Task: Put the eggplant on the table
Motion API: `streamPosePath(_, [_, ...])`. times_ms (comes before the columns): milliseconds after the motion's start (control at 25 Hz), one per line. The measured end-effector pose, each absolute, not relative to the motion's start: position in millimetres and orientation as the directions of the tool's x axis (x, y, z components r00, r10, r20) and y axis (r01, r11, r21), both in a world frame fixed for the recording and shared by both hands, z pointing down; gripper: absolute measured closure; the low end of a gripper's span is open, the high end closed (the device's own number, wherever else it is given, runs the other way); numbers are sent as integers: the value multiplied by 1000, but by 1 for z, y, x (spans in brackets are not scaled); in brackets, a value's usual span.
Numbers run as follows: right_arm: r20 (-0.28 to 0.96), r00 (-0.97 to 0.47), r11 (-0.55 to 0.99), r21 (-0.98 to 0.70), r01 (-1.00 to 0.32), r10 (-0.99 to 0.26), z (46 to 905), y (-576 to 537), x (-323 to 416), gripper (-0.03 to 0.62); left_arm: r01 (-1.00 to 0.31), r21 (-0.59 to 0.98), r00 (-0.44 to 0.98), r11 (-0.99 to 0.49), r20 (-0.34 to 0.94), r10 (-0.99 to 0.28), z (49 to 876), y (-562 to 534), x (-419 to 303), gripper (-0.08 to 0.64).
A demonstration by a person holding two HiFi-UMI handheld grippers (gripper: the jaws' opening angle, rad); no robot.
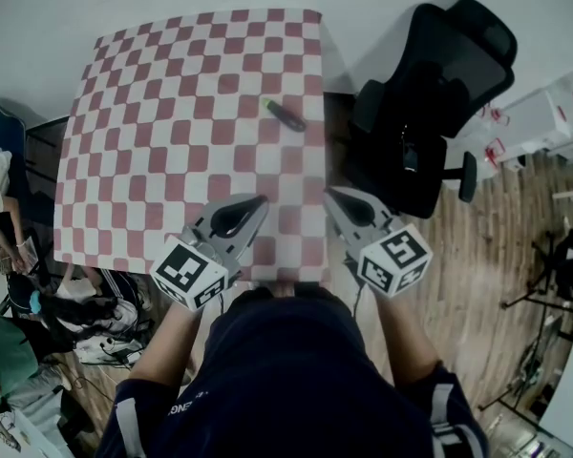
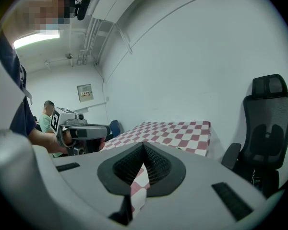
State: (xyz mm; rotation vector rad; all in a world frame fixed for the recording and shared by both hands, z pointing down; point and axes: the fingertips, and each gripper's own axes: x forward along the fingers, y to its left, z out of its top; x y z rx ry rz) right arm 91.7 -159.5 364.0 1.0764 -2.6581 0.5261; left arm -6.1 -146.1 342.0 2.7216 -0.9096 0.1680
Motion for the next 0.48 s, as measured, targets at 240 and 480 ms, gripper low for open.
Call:
streamPosePath(240, [344, -708, 673, -237, -701, -616, 364, -162, 90, 575, -606, 215, 795, -765, 193, -575, 342, -148, -5, 531])
streamPosePath(480, [347, -714, 681, -234, -694, -609, 364, -163, 87, 575, -610, 213, 792, -763, 193, -579, 342, -149, -7, 532])
